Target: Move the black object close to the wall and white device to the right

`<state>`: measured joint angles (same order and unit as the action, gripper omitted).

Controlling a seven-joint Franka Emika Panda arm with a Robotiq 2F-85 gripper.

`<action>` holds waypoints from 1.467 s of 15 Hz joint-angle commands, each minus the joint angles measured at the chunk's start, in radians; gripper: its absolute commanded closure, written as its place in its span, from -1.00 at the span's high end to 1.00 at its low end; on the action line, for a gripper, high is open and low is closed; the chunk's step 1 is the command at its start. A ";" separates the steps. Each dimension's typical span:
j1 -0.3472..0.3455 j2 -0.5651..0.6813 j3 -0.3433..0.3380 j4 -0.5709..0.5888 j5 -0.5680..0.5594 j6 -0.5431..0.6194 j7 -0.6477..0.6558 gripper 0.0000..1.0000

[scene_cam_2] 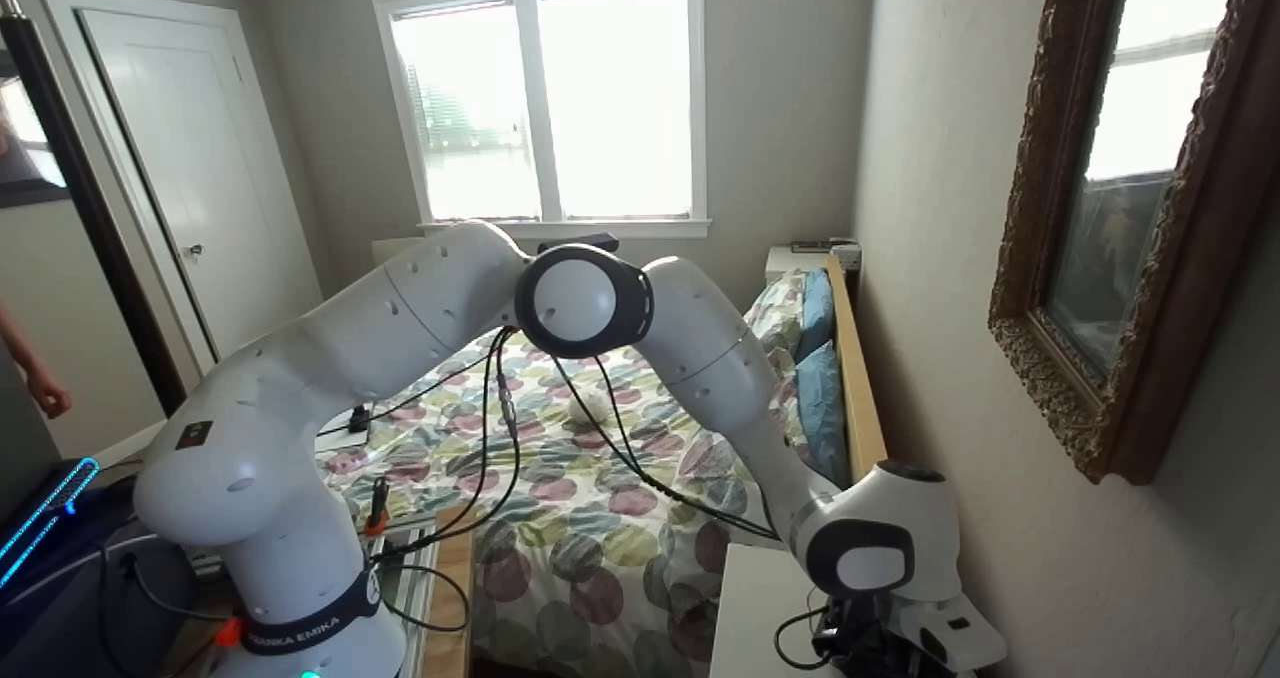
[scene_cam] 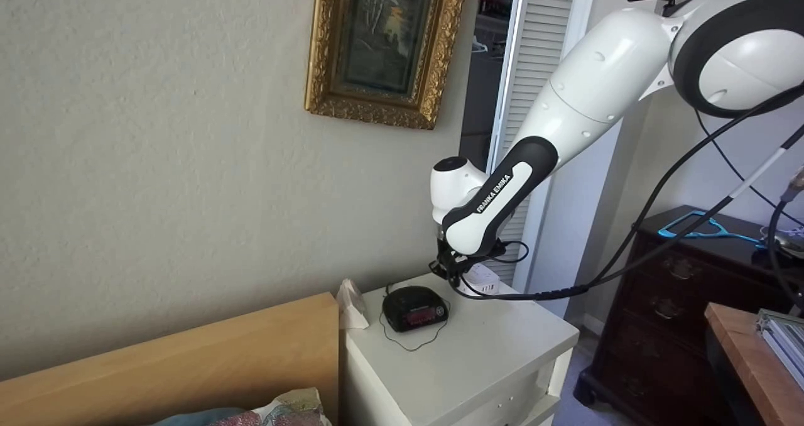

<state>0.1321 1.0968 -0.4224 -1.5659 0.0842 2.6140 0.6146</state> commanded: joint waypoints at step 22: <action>0.093 -0.163 0.011 -0.224 -0.022 -0.024 0.288 -1.00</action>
<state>0.1976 1.0105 -0.3924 -1.6892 0.0751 2.5952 0.8173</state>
